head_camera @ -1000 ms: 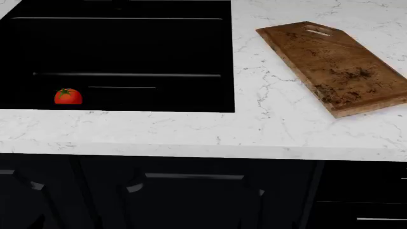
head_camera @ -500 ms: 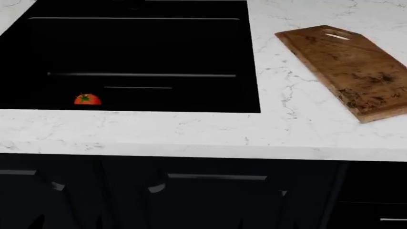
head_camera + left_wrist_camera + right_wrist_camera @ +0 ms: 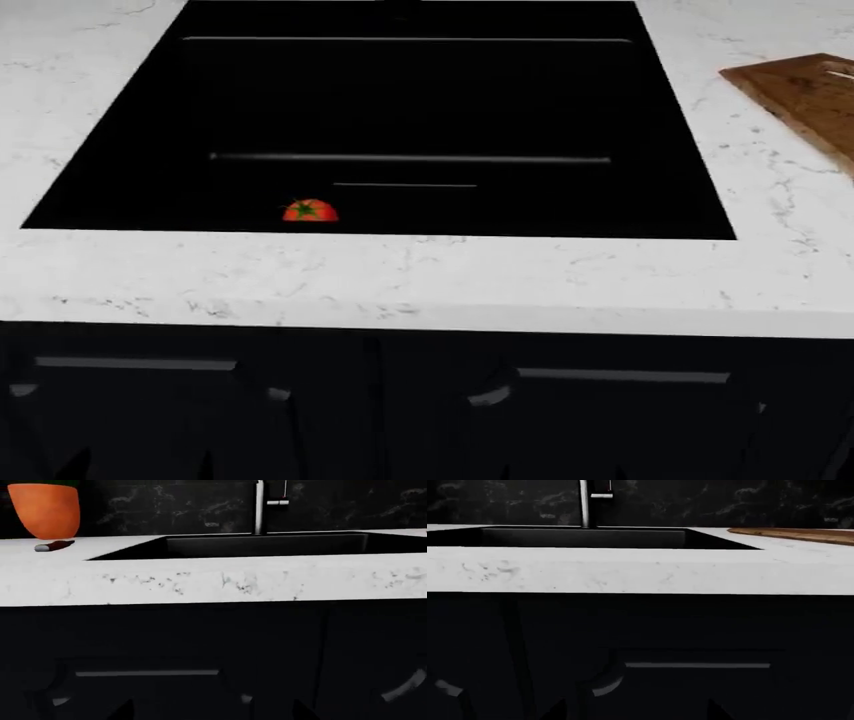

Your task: Pick the vegetables from the sink and place them on the cutting board.

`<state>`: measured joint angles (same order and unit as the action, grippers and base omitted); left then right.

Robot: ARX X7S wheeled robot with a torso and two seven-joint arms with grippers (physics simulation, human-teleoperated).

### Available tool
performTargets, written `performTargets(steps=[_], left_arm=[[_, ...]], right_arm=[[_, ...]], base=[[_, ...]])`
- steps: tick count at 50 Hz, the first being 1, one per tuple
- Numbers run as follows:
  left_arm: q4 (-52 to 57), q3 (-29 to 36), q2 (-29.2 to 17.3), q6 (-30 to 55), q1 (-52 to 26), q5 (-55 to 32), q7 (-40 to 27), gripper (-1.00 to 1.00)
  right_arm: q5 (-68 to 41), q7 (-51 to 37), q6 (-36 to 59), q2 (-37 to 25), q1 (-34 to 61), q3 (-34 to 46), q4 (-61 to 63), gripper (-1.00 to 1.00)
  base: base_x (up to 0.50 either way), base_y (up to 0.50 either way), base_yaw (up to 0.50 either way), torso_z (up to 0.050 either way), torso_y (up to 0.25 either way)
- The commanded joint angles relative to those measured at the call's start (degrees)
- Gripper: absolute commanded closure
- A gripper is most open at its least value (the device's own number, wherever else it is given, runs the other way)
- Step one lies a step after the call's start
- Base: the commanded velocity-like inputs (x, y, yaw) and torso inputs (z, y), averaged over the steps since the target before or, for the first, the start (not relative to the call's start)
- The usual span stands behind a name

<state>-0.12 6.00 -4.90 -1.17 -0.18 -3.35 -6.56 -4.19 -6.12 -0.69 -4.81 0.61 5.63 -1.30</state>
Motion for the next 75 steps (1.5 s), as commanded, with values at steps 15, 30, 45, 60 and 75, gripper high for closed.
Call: performTargets(steps=[15, 30, 45, 60, 75], left_arm=[[9.6, 3.6, -2.4, 6.5, -3.7, 2.4, -1.9, -1.0], [14.9, 3.8, -2.9, 24.0, -23.3, 1.8, -2.1, -1.0], [-7.6, 6.1, -0.5, 28.4, -45.3, 2.8, -2.1, -1.0], [-27.5, 5.1, 0.3, 25.7, -56.0, 1.1, -3.0, -1.0], [-26.5, 3.8, -1.7, 30.7, -60.4, 1.1, -5.9, -1.0]], right_arm=[[-1.5, -2.9, 21.7, -4.4, 3.1, 2.1, 17.8, -1.0], [-4.8, -1.8, 48.4, -10.2, 24.7, -0.3, 33.6, -1.0], [-1.5, 1.8, 47.9, -9.3, 55.8, 7.3, -4.6, -1.0], [1.0, 2.7, 40.3, -8.4, 69.1, 9.5, -31.9, -1.0], [-0.5, 7.1, 53.1, -12.5, 65.9, 11.1, -18.8, -1.0]], base=[[0.0, 0.23, 0.0, 0.02, 0.0], [0.0, 0.0, 0.0, 0.05, 0.0], [0.0, 0.0, 0.0, 0.05, 0.0], [0.16, 0.0, 0.0, 0.05, 0.0], [0.5, 0.0, 0.0, 0.0, 0.0]])
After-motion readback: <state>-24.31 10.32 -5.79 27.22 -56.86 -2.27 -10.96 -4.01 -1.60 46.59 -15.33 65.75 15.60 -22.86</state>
